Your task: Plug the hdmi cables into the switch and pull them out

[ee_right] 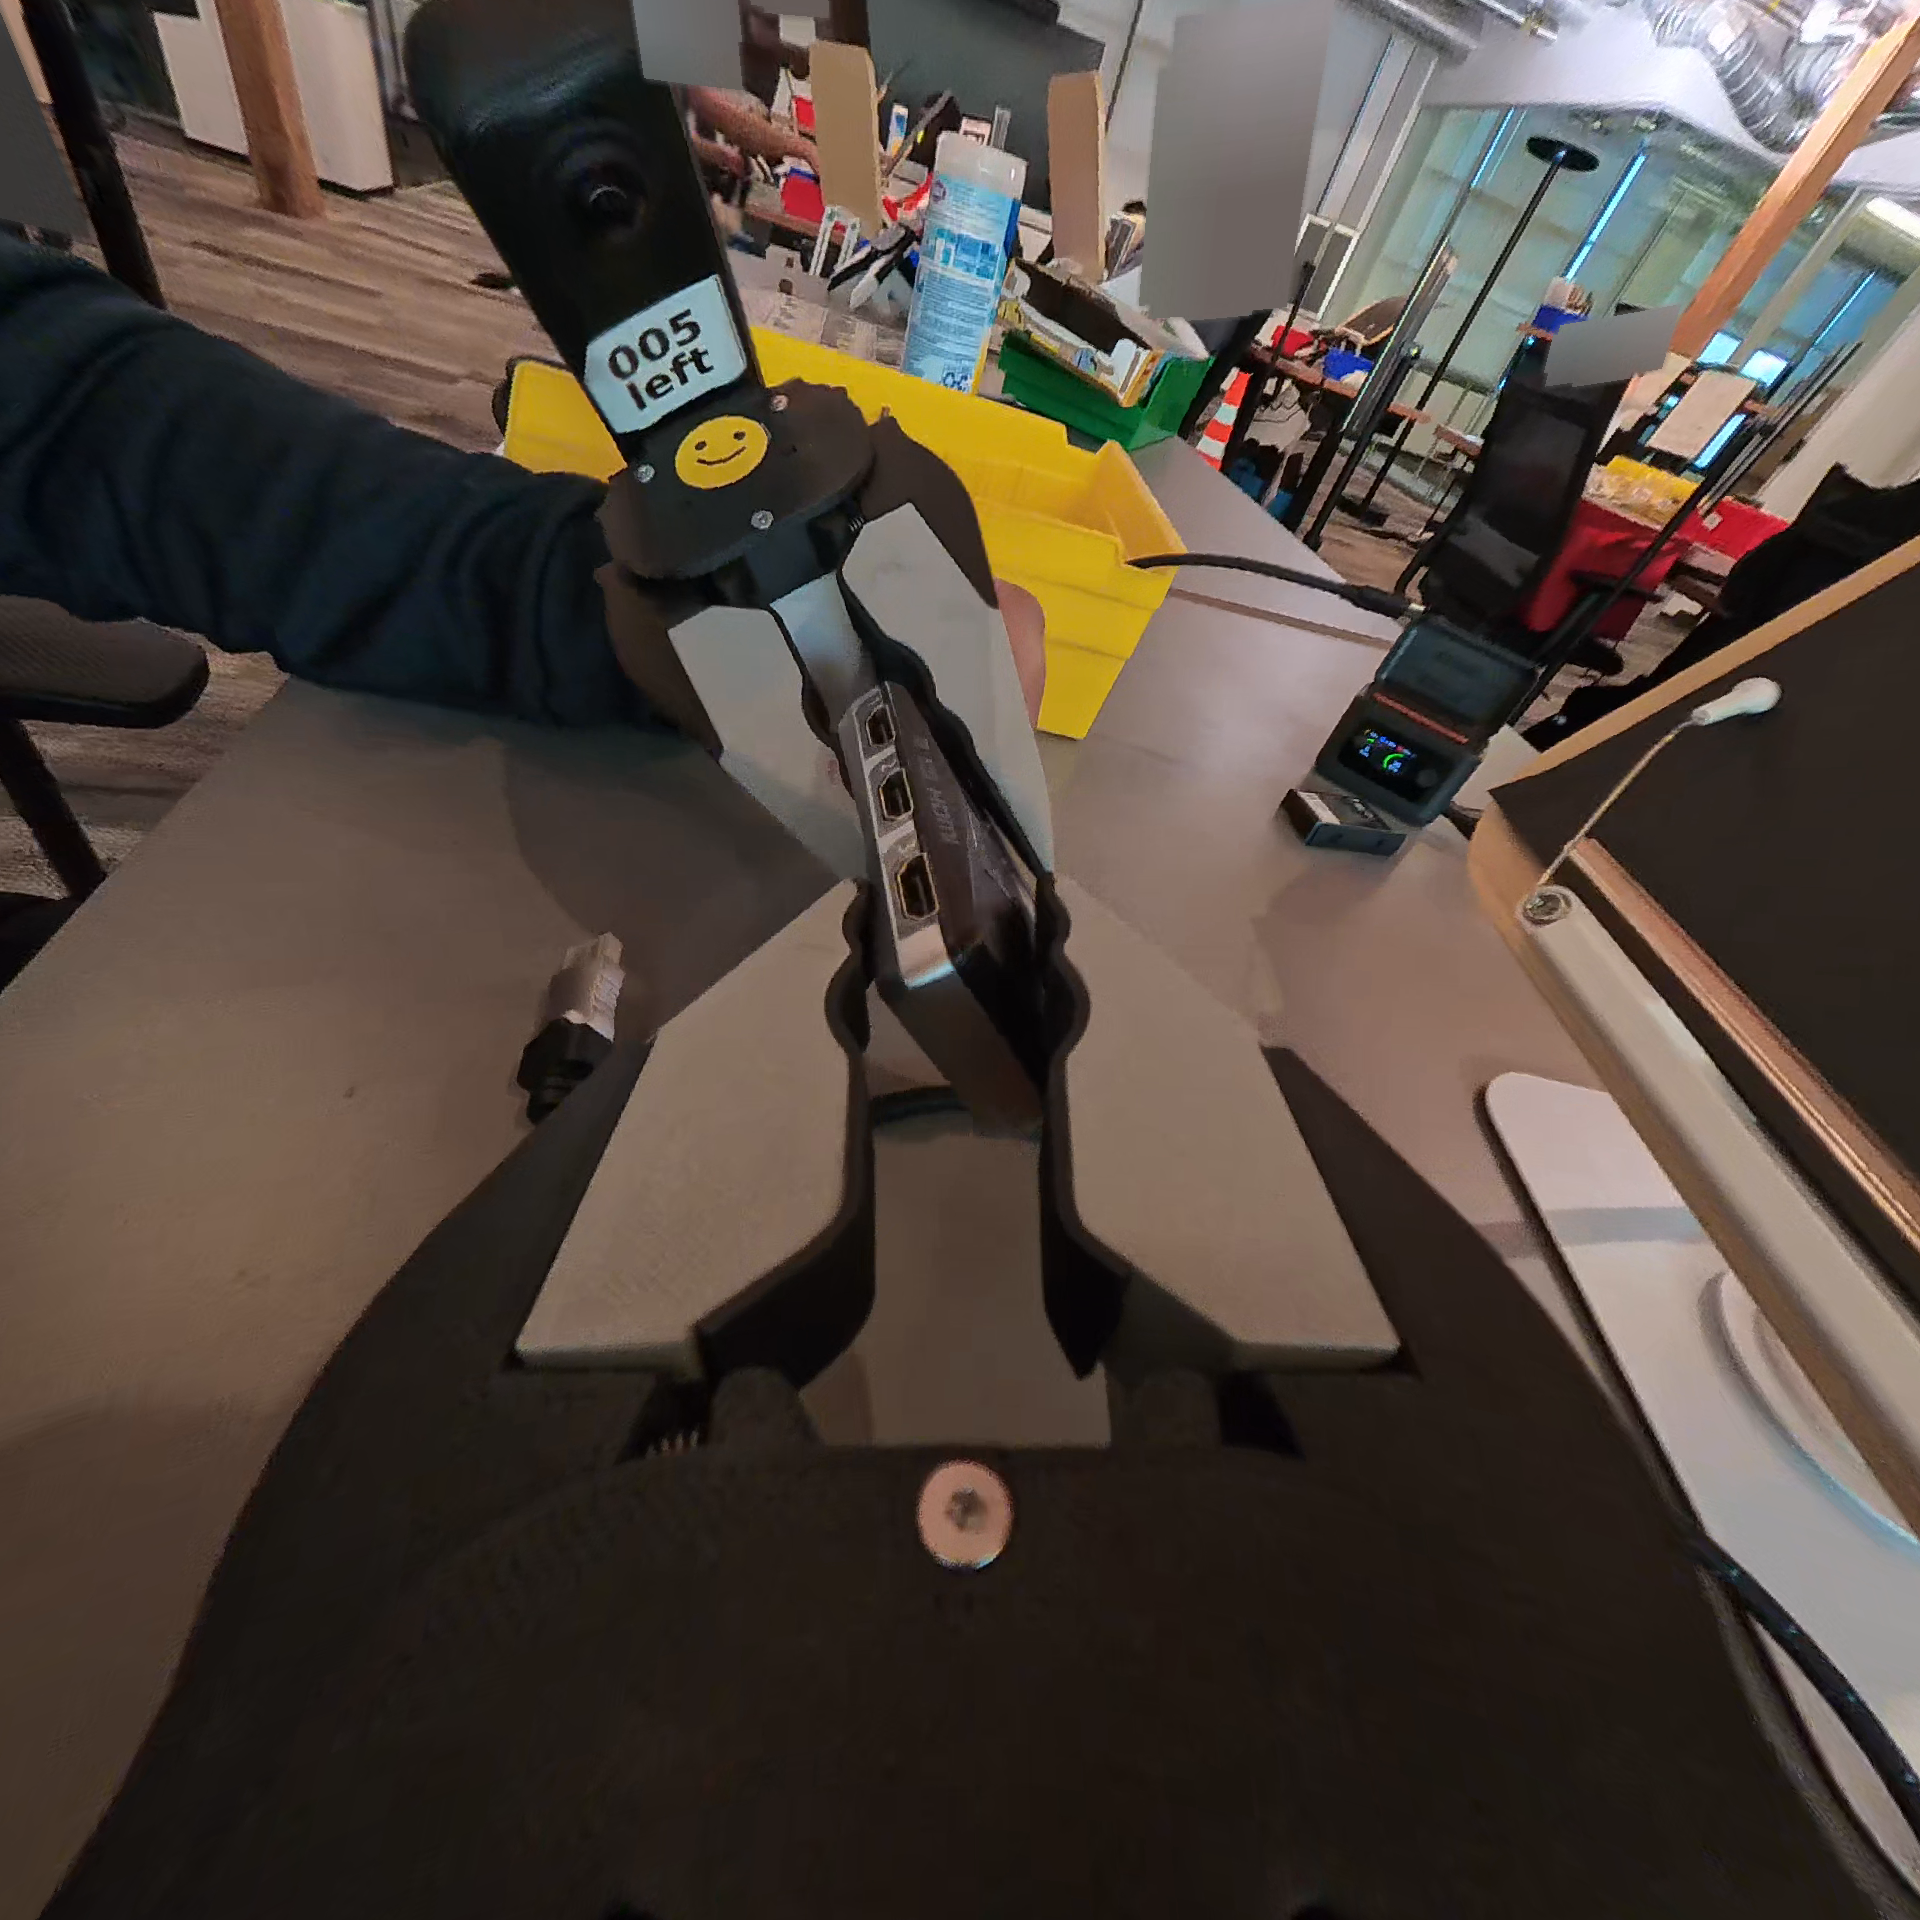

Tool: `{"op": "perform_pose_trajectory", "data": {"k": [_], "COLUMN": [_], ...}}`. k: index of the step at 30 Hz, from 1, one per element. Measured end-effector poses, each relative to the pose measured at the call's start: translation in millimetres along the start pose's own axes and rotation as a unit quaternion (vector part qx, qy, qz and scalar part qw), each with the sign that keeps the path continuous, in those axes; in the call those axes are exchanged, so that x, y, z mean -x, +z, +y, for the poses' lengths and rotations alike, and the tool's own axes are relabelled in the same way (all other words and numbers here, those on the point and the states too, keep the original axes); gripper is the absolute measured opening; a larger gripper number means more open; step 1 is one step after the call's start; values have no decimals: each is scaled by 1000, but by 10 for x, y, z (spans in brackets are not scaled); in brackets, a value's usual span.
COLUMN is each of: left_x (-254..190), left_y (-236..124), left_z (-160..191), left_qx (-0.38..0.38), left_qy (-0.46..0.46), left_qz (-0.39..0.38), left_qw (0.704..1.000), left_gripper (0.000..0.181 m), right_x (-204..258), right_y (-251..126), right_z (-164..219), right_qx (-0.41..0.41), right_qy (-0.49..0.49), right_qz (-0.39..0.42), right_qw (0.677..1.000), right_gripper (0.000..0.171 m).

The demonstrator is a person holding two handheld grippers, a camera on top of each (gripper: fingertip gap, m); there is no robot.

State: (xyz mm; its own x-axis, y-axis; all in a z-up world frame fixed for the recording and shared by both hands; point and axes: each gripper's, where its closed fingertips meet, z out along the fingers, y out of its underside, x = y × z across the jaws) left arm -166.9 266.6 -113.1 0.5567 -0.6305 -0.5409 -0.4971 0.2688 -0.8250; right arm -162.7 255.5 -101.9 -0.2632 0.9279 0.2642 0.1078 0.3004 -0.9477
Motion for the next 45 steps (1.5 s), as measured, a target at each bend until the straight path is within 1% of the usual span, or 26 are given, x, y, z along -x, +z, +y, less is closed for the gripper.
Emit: {"op": "perform_pose_trajectory", "data": {"k": [3, 5, 9, 11, 13, 15, 17, 21, 31, 35, 38, 42, 45], "left_x": [-63, -127, -108, -33, 46, 86, 117, 106, 115, 120, 110, 96, 83], "left_y": [-4, 24, 152, 177, 177, 171, 171, 176, 171, 167, 152, 108, 90], "left_z": [-3, 9, 235, 328, 391, 425, 454, 465, 465, 416, 317, 143, 72], "left_qx": [-5, 1, 75, 106, 129, 140, 150, 155, 154, 137, 100, 31, 9], "left_qy": [-9, 1, 101, 129, 138, 135, 131, 141, 144, 142, 109, 15, -10], "left_qz": [25, 36, -10, -33, -54, -64, -71, -71, -72, -74, -69, -35, -26], "left_qw": [1000, 999, 992, 985, 980, 979, 977, 975, 975, 977, 987, 999, 1000], "left_gripper": [22, 21, 18, 18, 19, 18, 18, 18, 18, 18, 19, 22, 22], "right_x": [72, 148, 96, 54, 16, -64, -131, -116, -115, -96, -76, -45, -22], "right_y": [15, 38, 114, 138, 141, 122, 99, 93, 100, 88, 49, -25, -51], "right_z": [-24, -58, 66, 143, 147, 162, 195, 228, 225, 164, 55, -138, -208], "right_qx": [-13, -23, 25, 50, 52, 57, 64, 73, 69, 54, 22, -30, -52], "right_qy": [4, 19, -28, -46, -39, -32, -36, -49, -46, -48, -53, -42, -37], "right_qz": [-22, -46, -6, 15, 25, 44, 60, 55, 54, 50, 42, 29, 20], "right_qw": [1000, 998, 999, 998, 998, 997, 995, 995, 995, 996, 997, 998, 998], "right_gripper": [27, 28, 27, 31, 38, 33, 32, 31, 31, 30, 28, 26, 24]}}
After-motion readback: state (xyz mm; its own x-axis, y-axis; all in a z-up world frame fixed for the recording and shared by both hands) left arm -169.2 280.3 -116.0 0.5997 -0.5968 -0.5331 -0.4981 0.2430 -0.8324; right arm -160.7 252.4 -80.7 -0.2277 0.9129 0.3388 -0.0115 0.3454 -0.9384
